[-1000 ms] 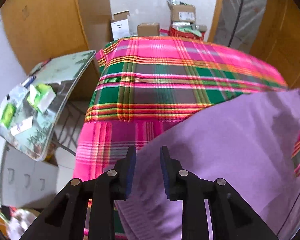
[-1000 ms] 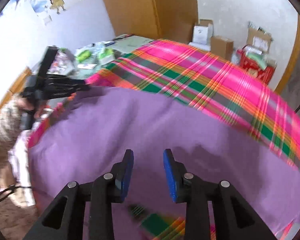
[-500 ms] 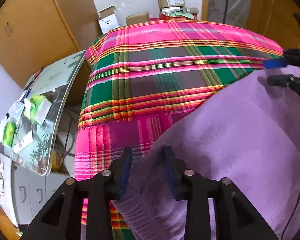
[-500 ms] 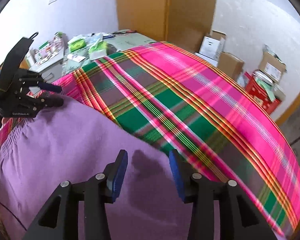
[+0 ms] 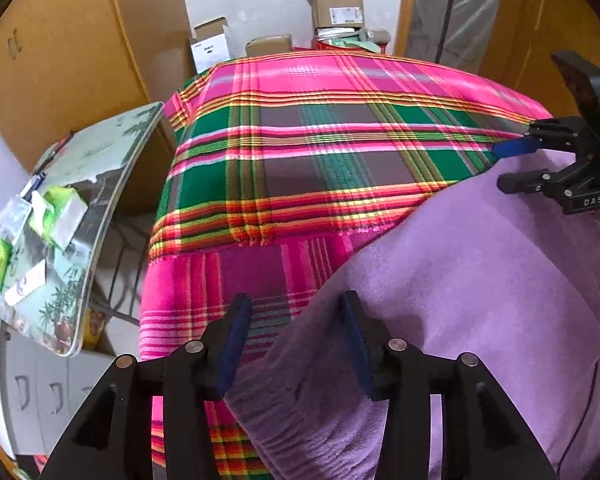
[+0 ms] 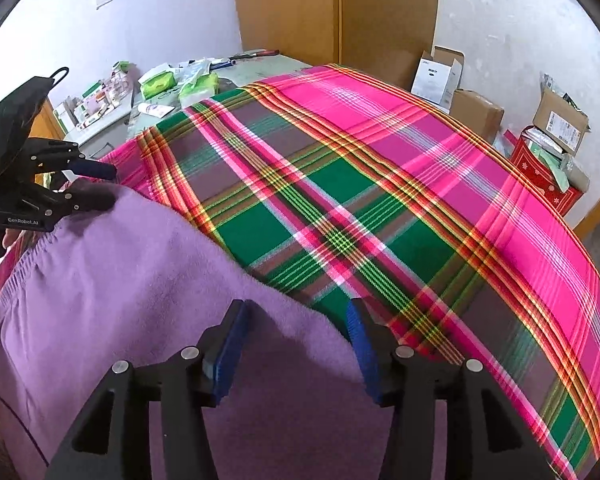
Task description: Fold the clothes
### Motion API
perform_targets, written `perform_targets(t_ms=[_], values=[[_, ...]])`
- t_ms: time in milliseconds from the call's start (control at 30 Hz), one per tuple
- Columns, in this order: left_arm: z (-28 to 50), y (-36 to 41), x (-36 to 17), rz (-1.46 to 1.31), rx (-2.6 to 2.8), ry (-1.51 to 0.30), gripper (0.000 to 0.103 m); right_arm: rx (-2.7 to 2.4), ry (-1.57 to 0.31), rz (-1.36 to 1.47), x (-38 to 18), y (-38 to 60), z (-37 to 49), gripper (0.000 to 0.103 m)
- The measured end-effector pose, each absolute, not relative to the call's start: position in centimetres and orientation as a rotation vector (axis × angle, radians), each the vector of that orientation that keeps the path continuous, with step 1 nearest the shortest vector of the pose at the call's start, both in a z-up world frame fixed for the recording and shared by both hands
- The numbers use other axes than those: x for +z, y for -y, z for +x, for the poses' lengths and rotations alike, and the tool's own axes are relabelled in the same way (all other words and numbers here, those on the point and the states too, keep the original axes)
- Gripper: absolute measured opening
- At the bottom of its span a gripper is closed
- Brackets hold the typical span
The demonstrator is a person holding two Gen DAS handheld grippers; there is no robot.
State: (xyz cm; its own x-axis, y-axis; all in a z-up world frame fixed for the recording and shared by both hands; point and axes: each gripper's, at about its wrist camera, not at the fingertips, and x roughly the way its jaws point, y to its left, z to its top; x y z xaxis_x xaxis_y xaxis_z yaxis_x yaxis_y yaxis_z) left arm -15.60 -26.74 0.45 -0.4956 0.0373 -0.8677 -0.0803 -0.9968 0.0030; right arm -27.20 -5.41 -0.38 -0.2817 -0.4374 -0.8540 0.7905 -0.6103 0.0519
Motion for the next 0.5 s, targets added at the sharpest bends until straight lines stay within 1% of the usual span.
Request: perform_targets(t_ms=[133,300,367,433,467,500], values=[[-15.1,26.0,0.4,-1.511,2.611,-0.109,0.048,-1.959,-0.496,1.14,-0.3,5.1,-27.1,0.052],[-15.4,26.1,0.4,-1.511,2.594,-0.102,0.048,-1.968,-0.512,1.138,-0.3,5.3,-26.8,0.052],[-15.4,25.9,0.4,-1.506,2.594,-0.111,0.046,-1.966,-0.504,1.138,-0.3,5.1,-26.9,0.051],[-15.4,25.7,0.5,-1.499,2.594,-0.119,0.042,-1.969,-0.497,1.136,-0.3,5.1,-26.9,0.045],[-15.3,25.6,0.5,-1.496,2.594,-0.123,0.039,-1.968,-0.491,1.135,-0.3,5.0,-26.8,0.035],[-15.3,25.5,0.5,-1.492,2.594,-0.127,0.033,-1.961,-0.484,1.137,-0.2,5.0,-26.8,0.023]])
